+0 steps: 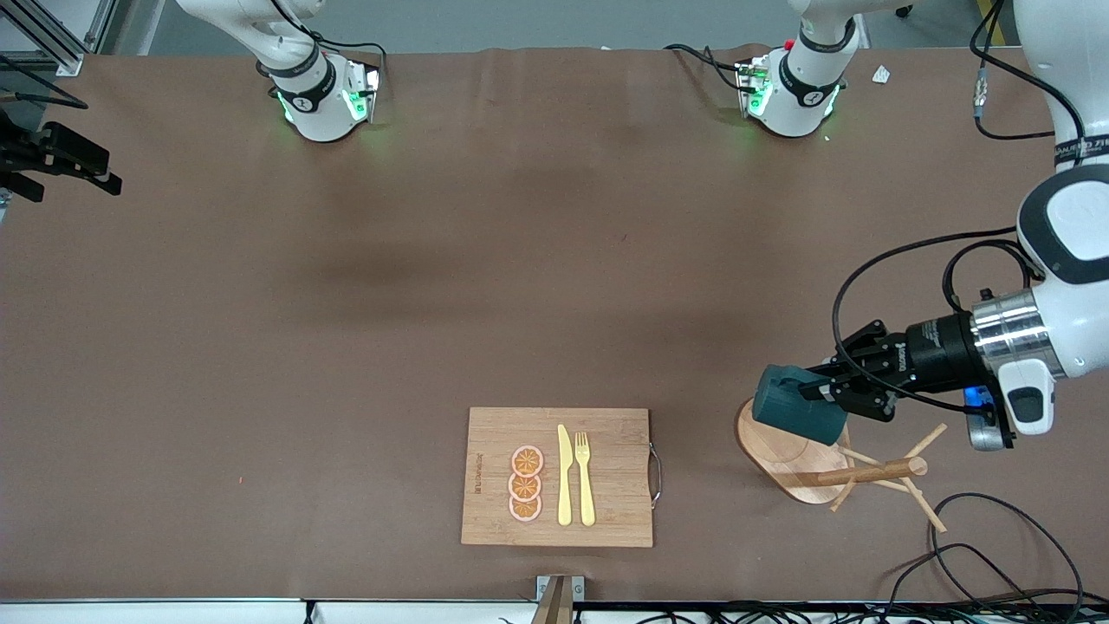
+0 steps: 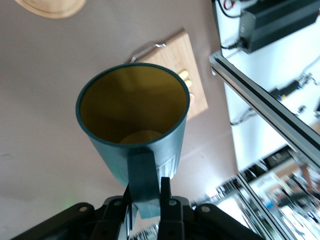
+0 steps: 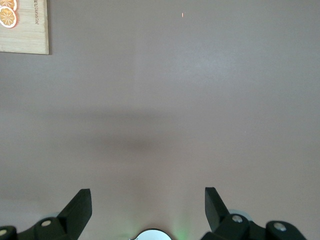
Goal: Pass cup and hang on rack
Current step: 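Slide the mug handle onto a rack peg with the left gripper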
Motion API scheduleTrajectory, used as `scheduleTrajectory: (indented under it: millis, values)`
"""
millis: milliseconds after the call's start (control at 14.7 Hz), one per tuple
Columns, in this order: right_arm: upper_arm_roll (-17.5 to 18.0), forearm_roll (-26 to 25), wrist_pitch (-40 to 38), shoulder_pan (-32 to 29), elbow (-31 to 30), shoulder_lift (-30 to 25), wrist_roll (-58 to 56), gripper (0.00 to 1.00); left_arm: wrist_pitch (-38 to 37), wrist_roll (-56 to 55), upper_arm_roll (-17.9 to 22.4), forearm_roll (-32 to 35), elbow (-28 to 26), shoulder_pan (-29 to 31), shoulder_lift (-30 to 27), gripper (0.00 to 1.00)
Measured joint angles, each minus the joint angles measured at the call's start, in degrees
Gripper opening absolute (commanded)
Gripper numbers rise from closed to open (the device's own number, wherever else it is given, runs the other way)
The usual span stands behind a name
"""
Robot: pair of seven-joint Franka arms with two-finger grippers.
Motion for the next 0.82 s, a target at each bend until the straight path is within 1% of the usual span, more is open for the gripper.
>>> scheduleTrajectory:
  millis: [136,340,816]
  values:
    - [0.0,0.0,0.0,0.0,0.0,0.0,-0.1,1.00,0.0,1.9,0.0,-5.2,-0.1,1.4,1.6,0.01]
    - [0.0,0.0,0.0,0.0,0.0,0.0,-0.1,1.00,0.2,4.2,0.0,-8.7,-0.1,2.8,3.7,0.01]
    - [0.0,0.0,0.0,0.0,0.0,0.0,-0.3,1.00,0.3,8.9,0.0,-9.7,-0.1,4.9,6.5,0.01]
